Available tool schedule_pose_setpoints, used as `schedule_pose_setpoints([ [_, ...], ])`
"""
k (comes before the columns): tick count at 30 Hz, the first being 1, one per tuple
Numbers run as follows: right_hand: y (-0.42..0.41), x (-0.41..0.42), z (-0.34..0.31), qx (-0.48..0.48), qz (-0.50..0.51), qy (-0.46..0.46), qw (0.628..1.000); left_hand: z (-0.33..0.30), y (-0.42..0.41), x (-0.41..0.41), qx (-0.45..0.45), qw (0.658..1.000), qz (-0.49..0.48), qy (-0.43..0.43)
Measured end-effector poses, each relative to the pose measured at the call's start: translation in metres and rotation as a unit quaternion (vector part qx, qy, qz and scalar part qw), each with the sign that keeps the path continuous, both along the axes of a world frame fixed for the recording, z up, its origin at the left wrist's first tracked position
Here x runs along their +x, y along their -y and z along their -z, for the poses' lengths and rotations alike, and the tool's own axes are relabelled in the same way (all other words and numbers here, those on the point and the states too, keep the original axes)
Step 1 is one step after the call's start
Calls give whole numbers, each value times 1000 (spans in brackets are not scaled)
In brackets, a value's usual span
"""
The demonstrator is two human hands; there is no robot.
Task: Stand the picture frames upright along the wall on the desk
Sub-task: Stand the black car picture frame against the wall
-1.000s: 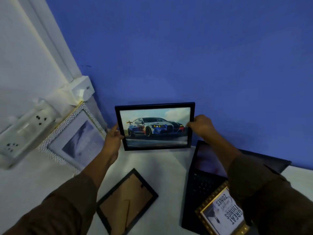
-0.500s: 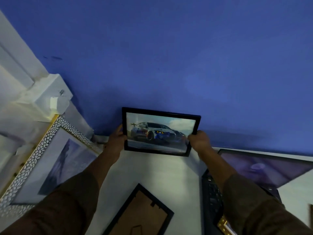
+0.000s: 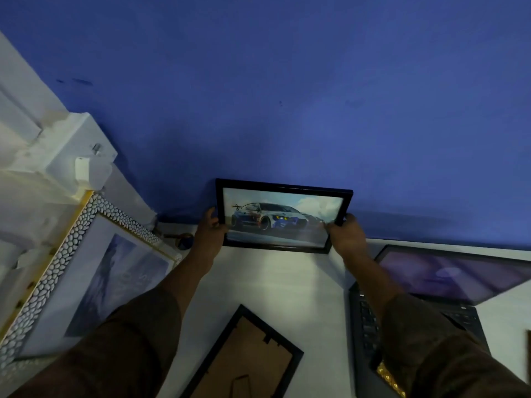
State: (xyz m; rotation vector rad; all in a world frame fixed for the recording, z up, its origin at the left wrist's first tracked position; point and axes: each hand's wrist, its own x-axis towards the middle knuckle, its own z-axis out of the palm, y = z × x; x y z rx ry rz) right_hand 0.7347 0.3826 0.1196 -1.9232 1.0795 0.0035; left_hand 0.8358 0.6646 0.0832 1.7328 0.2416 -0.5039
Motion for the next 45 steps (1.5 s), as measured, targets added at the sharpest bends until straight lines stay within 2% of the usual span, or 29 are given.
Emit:
schedule_pose_setpoints([
  [8,-7,-14,3,26,-9,21,999,9,0,-2,4,1000,-18,-12],
  [17,-14,-20,8,36,21,29,999,-14,11,-19,4,1000,-28,-8],
  [21,-36,-34,19,65,18,48,997,-11,1,-41,34,997,-60,-30],
  [24,-53,-50,31,78,1,51,996,-10,-11,-67,16,996,-80,-46],
  [28,-70,-70,34,87,-38,48,994,-9,-33,-111,5,990,-139,-17],
  [31,-72,-72,31,76,-18,68,995,-10,-43,-129,-1,985,-170,-30],
  [38,-52,-68,33,52,-16,86,995,-4,-44,-143,20,988,-147,-37],
  [45,-33,-34,33,37,45,80,995,-11,-28,-88,41,997,-58,-22],
])
